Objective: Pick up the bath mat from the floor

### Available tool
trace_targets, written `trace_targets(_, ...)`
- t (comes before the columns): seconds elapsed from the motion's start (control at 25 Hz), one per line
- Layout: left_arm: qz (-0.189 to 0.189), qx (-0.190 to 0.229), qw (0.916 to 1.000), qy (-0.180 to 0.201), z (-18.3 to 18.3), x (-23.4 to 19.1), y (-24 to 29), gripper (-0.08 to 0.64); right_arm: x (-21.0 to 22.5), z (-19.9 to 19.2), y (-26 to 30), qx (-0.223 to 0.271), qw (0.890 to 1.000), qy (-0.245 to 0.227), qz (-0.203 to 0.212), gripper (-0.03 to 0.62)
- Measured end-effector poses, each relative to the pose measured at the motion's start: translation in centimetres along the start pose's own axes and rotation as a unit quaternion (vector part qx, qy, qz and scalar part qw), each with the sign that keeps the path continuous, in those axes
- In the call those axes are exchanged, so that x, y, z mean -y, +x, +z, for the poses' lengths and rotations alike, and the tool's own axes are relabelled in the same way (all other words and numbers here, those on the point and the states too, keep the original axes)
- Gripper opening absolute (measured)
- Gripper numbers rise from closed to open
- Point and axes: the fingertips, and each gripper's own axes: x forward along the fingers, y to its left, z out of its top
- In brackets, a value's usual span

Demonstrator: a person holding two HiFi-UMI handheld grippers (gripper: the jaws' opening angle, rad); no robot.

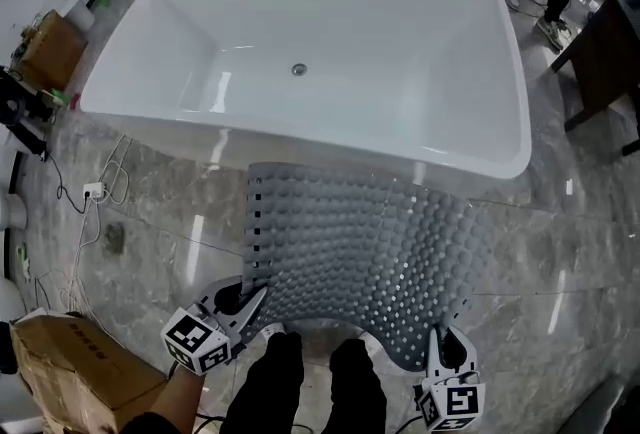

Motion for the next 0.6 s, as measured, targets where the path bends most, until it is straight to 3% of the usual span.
trace_targets(0.28, -0.016, 0.042, 0.9989, 0.011, 9.6, 4.7, -4.8, 0.063, -0.6, 9.3, -6.6, 0.038, 0.999, -0.004, -0.019, 0.067)
trace_targets(0.6, 0.009, 0.12, 0.9919, 0.042, 21.7, 9.1, -11.0, 0.063, -0.8, 22.7, -13.5, 0.128, 0.991, -0.025, -0.025, 0.067)
